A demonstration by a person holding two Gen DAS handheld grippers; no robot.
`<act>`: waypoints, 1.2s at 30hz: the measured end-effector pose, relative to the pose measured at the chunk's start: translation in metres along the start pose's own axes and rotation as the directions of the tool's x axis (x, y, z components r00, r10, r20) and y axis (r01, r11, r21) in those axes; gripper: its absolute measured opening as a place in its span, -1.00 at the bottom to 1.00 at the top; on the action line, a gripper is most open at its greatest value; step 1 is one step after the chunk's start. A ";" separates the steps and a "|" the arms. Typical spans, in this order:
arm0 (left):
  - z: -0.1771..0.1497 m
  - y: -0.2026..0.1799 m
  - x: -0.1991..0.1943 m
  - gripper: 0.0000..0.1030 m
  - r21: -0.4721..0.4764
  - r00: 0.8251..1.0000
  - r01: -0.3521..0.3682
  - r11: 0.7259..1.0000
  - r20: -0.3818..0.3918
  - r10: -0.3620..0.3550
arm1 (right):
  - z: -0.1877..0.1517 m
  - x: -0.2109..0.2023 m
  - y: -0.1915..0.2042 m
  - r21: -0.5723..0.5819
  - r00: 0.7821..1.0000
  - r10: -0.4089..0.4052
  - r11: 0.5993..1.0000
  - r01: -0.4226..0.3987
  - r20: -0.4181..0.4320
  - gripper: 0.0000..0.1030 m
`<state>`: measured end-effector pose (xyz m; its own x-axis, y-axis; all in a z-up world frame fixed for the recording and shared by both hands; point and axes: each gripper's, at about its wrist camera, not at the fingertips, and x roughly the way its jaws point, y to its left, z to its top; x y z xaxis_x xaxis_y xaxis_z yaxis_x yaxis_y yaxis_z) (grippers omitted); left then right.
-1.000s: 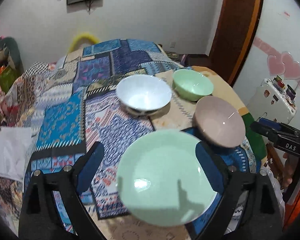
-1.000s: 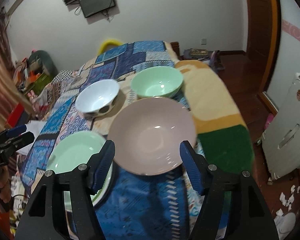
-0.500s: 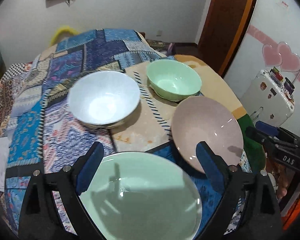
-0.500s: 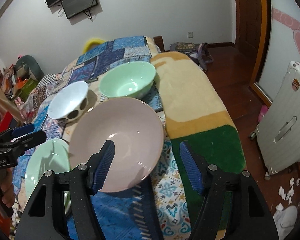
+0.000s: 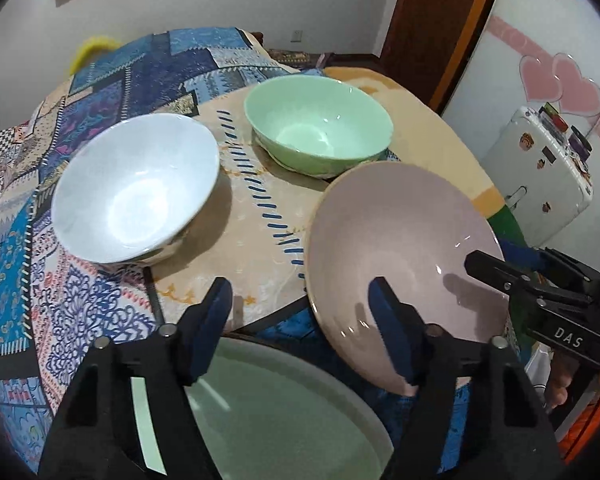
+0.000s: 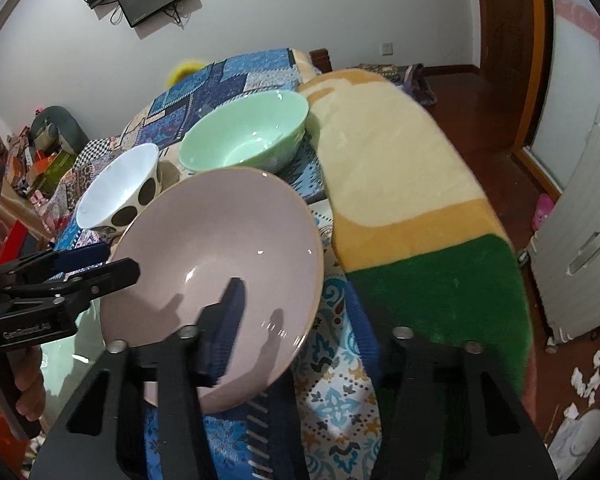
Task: Organize plates and bowls
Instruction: 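Move both grippers to the pink bowl rim and close on it, then lift the pink bowl and carry it beside the plate stack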
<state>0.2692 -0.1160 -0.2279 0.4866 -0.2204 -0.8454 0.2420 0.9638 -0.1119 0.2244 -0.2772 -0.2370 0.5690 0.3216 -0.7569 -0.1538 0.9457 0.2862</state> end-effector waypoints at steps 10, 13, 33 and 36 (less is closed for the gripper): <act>0.002 -0.006 0.024 -0.60 -0.006 0.995 0.067 0.998 -0.079 -0.067 | -0.007 0.010 0.000 0.005 1.000 0.012 1.000 -0.012 -0.027 -0.70; 0.001 -0.009 0.029 -0.71 -0.006 0.993 0.072 0.997 -0.091 -0.073 | -0.006 0.008 0.000 0.007 1.000 0.014 1.000 -0.014 -0.028 -0.70; -0.002 -0.019 -0.029 -0.71 -0.009 0.998 0.065 0.998 -0.014 -0.065 | 0.005 -0.039 0.020 -0.020 0.998 0.000 1.000 0.001 0.056 -0.70; -0.003 -0.019 -0.045 -0.71 -0.007 0.998 0.060 0.998 0.011 -0.060 | 0.007 -0.047 0.029 -0.033 0.997 -0.005 0.999 0.008 0.075 -0.70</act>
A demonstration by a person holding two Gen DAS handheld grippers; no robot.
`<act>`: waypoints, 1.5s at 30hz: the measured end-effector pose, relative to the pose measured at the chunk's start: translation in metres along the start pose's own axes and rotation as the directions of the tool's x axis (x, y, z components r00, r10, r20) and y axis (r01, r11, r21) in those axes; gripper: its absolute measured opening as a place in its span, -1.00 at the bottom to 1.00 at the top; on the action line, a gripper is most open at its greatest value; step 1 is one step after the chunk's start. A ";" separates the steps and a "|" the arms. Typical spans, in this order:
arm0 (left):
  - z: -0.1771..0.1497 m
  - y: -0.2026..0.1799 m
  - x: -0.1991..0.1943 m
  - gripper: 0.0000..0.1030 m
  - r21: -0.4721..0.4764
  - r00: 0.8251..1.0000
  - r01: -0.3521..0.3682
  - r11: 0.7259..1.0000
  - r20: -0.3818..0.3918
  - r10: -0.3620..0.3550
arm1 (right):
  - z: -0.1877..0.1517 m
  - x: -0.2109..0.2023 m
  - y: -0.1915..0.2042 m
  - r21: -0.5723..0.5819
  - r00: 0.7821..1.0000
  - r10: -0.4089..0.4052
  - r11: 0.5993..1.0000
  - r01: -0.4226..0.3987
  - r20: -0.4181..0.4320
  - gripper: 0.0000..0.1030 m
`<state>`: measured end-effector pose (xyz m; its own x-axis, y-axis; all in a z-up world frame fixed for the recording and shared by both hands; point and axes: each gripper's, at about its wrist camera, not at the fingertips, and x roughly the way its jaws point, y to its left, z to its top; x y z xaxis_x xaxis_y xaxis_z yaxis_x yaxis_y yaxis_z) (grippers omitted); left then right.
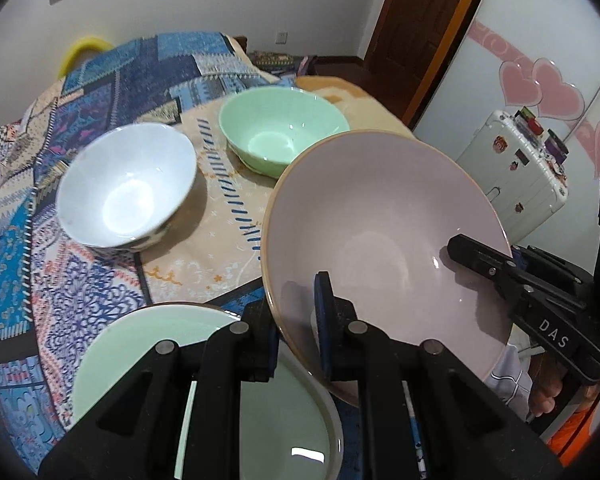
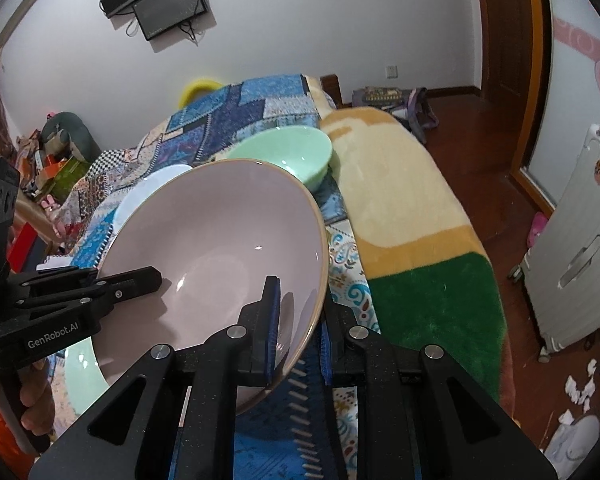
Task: Organize plates and bowls
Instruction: 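Lift the pink bowl and carry it beside the plate stack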
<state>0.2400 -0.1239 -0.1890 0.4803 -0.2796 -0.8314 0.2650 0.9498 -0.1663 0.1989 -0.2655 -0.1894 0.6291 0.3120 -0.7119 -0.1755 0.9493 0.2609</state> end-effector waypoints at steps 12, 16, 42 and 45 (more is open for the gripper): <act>-0.018 0.009 -0.060 -0.71 -0.016 0.997 -0.012 1.000 0.075 0.013 | -0.002 -0.026 0.037 -0.041 0.999 0.008 0.999 -0.007 0.043 -0.70; -0.028 0.017 -0.081 -0.71 -0.023 0.995 -0.022 0.999 0.098 0.024 | -0.005 -0.032 0.054 -0.060 0.999 0.017 0.998 -0.013 0.052 -0.70; -0.113 0.131 -0.183 -0.71 -0.201 0.969 -0.141 0.969 0.174 0.177 | -0.033 -0.012 0.189 -0.238 0.986 0.168 0.957 -0.165 -0.010 -0.69; -0.123 0.146 -0.191 -0.71 -0.226 0.964 -0.159 0.961 0.174 0.200 | -0.035 -0.006 0.204 -0.255 0.983 0.184 0.949 -0.184 -0.024 -0.69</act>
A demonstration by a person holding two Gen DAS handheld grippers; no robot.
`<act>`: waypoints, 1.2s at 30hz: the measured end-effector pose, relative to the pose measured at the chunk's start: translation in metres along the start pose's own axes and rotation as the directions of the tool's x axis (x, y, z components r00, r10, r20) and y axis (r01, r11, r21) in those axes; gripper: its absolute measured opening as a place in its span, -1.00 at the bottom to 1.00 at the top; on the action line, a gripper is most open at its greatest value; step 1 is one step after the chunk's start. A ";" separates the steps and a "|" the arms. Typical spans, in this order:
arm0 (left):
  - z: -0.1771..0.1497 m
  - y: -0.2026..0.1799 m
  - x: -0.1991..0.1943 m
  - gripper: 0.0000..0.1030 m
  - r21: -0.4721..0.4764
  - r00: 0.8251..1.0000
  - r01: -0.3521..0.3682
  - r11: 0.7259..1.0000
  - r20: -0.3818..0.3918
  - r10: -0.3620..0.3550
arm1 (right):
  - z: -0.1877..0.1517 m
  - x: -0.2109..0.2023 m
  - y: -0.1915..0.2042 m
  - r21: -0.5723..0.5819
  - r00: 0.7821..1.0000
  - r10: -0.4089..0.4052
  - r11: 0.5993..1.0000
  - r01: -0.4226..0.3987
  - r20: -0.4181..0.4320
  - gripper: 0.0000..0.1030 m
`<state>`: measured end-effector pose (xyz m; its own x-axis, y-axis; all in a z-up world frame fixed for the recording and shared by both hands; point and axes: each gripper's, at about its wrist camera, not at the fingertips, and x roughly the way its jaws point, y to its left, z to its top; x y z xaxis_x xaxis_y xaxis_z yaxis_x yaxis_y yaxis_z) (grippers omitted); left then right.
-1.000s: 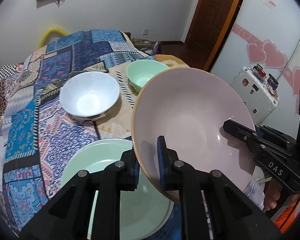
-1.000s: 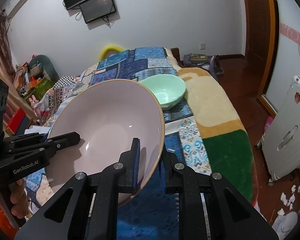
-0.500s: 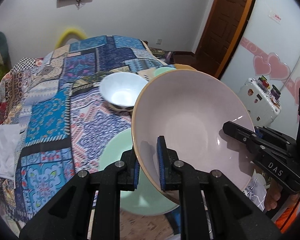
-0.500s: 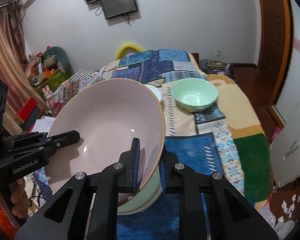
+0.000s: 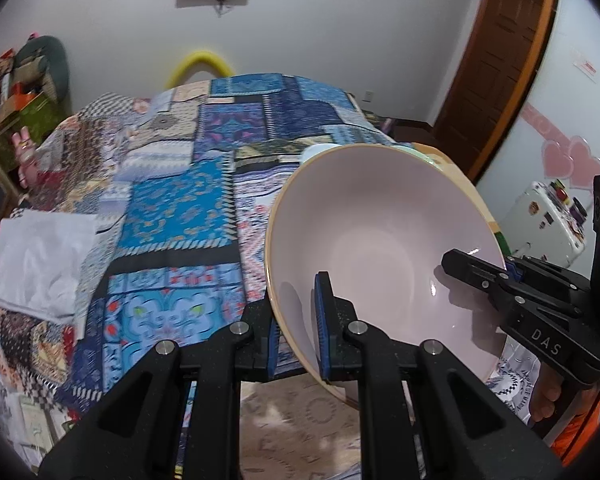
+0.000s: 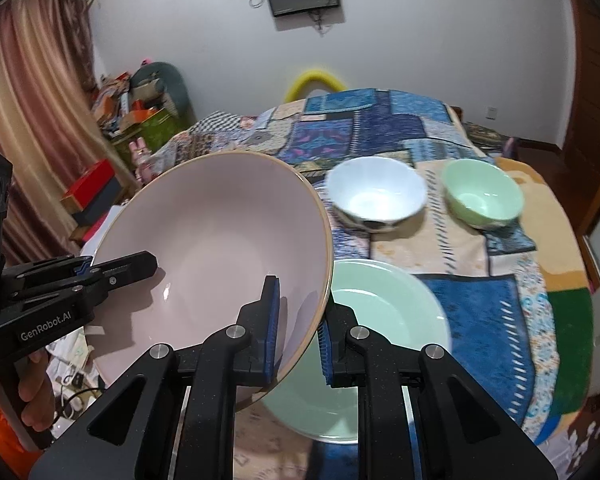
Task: Organize plates and bowls
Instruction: 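Lift the pink bowl and carry it beside the plate stack, then lower the pink bowl onto the quilt and open both grippers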
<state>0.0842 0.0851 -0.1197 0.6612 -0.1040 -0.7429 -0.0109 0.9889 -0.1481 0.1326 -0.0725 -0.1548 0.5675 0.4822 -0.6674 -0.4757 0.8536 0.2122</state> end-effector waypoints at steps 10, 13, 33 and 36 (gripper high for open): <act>-0.016 0.054 -0.005 -0.71 -0.071 0.998 -0.059 0.996 0.005 0.059 | 0.002 0.035 0.039 -0.051 0.997 0.053 0.997 -0.056 -0.058 -0.68; -0.020 0.068 -0.002 -0.71 -0.094 0.998 -0.067 0.993 -0.008 0.066 | 0.001 0.047 0.047 -0.059 0.995 0.063 0.996 -0.068 -0.081 -0.68; -0.056 0.135 0.051 -0.71 -0.214 0.991 -0.089 0.973 -0.116 0.065 | -0.021 0.117 0.071 -0.084 0.961 0.094 0.989 -0.120 -0.259 -0.68; -0.063 0.141 0.059 -0.71 -0.230 0.989 -0.088 0.969 -0.137 0.058 | -0.026 0.124 0.074 -0.092 0.955 0.091 0.988 -0.122 -0.282 -0.68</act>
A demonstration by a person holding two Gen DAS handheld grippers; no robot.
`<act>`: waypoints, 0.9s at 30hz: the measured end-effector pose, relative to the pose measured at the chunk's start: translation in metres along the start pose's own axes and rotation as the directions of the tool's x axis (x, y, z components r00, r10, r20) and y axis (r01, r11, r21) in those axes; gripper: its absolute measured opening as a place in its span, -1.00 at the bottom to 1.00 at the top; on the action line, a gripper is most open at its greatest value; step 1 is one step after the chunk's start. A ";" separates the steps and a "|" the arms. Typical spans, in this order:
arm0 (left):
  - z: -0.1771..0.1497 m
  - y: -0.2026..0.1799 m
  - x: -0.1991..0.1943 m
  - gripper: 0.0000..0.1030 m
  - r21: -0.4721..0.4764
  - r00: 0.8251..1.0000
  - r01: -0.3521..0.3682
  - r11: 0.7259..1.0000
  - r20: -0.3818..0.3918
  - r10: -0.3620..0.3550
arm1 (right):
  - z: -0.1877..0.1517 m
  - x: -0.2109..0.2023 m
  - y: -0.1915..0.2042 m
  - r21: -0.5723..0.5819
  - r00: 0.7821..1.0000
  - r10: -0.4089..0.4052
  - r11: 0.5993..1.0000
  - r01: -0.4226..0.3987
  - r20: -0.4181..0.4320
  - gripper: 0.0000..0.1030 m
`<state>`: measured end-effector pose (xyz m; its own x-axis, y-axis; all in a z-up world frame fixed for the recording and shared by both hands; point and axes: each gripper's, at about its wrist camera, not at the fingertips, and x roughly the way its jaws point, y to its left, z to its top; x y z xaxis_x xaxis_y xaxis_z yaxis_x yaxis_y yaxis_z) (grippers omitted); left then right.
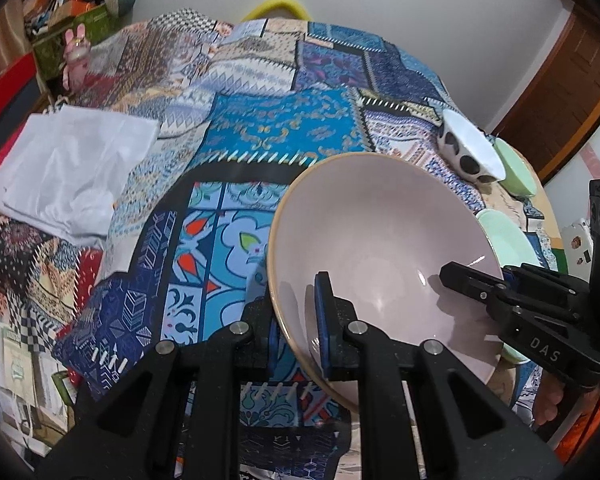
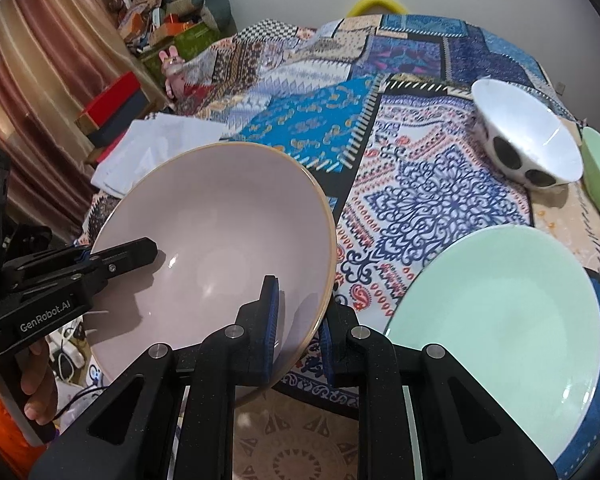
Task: Organize plates and bowls
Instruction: 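Lower the pink bowl onto the quilt and open both grippers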
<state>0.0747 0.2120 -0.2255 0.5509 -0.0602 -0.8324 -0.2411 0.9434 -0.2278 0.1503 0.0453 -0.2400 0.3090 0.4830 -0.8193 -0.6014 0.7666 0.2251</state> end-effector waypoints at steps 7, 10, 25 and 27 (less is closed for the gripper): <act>-0.006 0.009 0.014 -0.71 -0.005 0.999 -0.010 1.000 -0.041 0.010 | -0.005 0.015 0.001 0.000 0.999 0.005 1.000 -0.005 -0.035 -0.68; -0.008 0.012 0.017 -0.71 -0.010 0.999 -0.014 1.000 -0.044 0.013 | -0.006 0.018 0.002 -0.002 0.999 0.005 1.000 -0.005 -0.038 -0.68; -0.015 0.011 0.003 -0.63 -0.024 0.999 -0.036 0.999 -0.034 0.035 | -0.004 -0.002 0.004 -0.048 0.999 -0.037 0.998 0.036 -0.008 -0.47; -0.014 0.012 -0.005 -0.54 -0.026 0.999 -0.046 0.999 -0.020 0.046 | -0.004 -0.010 0.001 -0.045 0.999 -0.044 0.998 0.045 0.011 -0.36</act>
<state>0.0580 0.2186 -0.2313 0.5228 -0.0236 -0.8521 -0.2869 0.9364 -0.2019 0.1437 0.0397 -0.2337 0.3435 0.4533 -0.8225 -0.6196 0.7676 0.1643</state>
